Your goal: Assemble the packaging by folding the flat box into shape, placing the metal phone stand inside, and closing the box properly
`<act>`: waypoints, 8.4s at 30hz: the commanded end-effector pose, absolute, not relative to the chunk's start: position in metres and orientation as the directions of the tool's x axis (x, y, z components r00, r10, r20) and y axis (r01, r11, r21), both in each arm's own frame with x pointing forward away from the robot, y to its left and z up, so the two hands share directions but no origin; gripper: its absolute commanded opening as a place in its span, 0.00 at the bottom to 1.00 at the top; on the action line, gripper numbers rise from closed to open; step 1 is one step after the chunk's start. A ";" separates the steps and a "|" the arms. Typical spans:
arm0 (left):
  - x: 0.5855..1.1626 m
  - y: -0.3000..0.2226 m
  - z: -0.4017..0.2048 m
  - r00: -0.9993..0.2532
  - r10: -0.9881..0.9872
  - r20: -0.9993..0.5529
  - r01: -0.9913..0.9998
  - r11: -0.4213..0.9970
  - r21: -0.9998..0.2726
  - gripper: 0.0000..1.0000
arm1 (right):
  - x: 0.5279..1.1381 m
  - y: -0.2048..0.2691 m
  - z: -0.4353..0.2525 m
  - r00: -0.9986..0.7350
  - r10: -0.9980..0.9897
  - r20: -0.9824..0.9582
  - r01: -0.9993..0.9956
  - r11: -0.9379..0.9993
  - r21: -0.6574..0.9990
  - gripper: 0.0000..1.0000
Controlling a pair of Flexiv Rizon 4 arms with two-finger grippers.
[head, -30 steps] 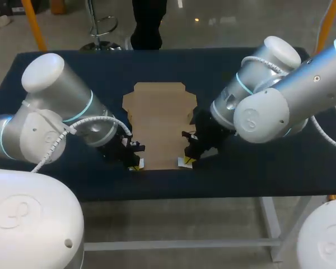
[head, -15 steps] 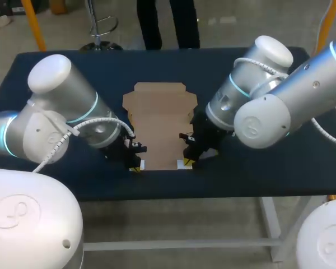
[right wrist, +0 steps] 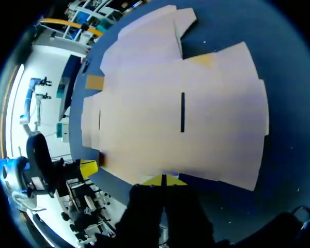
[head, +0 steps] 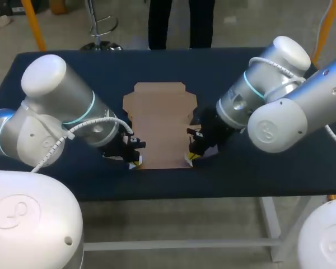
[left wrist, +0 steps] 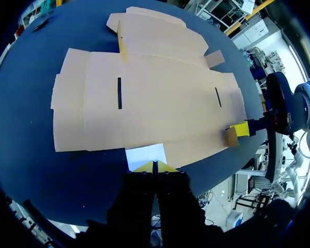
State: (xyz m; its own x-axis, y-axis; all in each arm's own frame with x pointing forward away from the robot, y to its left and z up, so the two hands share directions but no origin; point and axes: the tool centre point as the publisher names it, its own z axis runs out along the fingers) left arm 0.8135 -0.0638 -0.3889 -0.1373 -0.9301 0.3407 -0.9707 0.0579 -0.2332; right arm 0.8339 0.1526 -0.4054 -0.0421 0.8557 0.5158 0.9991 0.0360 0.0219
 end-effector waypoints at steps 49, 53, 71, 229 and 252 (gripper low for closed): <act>0.883 -0.015 -0.282 -0.245 -0.895 0.372 -0.957 0.162 -0.241 1.00 | 0.927 0.057 -0.319 -0.065 0.765 0.641 0.995 0.099 -0.018 1.00; 0.883 -0.015 -0.282 -0.245 -0.895 0.372 -0.957 0.162 -0.241 1.00 | 0.927 0.057 -0.319 -0.065 0.765 0.641 0.995 0.099 -0.018 1.00; 0.930 -0.002 -0.266 -0.344 -0.810 0.475 -0.926 0.207 -0.317 1.00 | 0.966 0.054 -0.322 0.014 0.709 0.705 1.000 0.000 -0.020 1.00; 1.045 0.056 -0.277 -0.101 -0.762 0.640 -0.994 0.111 -0.025 1.00 | 1.077 0.170 -0.406 -0.168 0.450 0.877 0.979 0.182 0.095 0.00; 1.042 0.049 -0.282 -0.192 -0.755 0.628 -0.981 0.125 -0.149 1.00 | 1.074 0.162 -0.381 -0.240 0.390 0.889 0.965 0.195 0.175 0.00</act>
